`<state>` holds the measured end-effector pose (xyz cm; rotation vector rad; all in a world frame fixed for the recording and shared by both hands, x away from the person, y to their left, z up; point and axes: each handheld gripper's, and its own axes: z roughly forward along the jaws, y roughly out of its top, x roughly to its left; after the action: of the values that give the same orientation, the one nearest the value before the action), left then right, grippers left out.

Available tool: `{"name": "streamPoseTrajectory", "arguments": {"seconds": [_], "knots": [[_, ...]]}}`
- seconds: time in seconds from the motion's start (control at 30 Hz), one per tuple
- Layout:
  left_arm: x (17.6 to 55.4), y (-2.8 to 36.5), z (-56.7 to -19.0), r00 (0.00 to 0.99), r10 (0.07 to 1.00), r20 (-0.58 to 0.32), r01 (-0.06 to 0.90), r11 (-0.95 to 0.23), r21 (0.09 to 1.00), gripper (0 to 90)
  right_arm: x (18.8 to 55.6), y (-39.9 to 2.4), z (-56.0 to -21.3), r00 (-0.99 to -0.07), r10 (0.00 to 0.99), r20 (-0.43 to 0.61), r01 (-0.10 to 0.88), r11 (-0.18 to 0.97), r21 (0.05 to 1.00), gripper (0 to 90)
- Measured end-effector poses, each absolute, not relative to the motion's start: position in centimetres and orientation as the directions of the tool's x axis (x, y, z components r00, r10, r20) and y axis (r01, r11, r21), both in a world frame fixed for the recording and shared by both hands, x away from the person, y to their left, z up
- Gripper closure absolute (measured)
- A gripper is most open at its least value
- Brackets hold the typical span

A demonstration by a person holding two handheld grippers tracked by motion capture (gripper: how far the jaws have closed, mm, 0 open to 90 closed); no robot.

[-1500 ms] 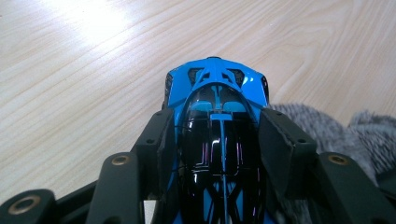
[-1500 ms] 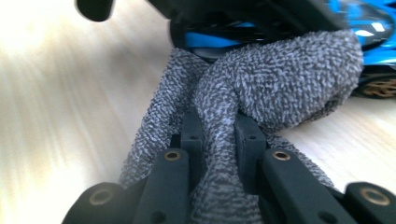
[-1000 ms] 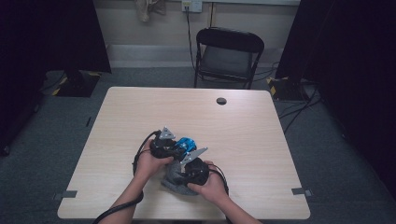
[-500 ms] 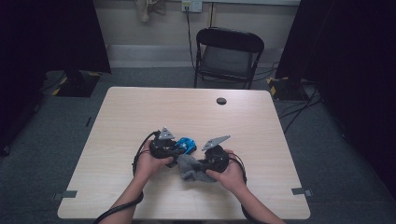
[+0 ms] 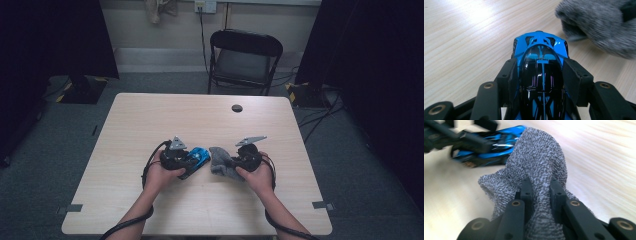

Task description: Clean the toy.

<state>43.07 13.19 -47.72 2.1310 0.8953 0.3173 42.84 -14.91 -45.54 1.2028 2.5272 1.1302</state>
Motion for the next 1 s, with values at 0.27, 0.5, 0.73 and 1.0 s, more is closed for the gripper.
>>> {"name": "streamPoseTrajectory", "arguments": {"seconds": [0.27, 0.5, 0.73, 1.0], "knots": [[43.1, 13.1, -47.7, 0.723, 0.688, -0.058, 0.491, -0.453, 0.744, 47.4, 43.7, -13.0, -47.2, -0.653, 0.736, 0.181, 0.631, 0.397, 0.667, 77.2], [43.1, 13.2, -47.6, 0.723, 0.689, -0.045, 0.486, -0.461, 0.743, 47.4, 43.6, -11.8, -48.1, -0.677, 0.718, 0.162, 0.621, 0.438, 0.65, 77.1], [43.0, 13.1, -47.7, 0.721, 0.69, -0.062, 0.494, -0.449, 0.744, 47.4, 42.7, -10.9, -48.1, -0.707, 0.688, 0.165, 0.603, 0.464, 0.649, 77.2], [43.0, 13.1, -47.6, 0.718, 0.693, -0.063, 0.497, -0.448, 0.743, 47.4, 41.4, -9.4, -48.1, -0.75, 0.637, 0.179, 0.575, 0.493, 0.653, 77.2]]}}
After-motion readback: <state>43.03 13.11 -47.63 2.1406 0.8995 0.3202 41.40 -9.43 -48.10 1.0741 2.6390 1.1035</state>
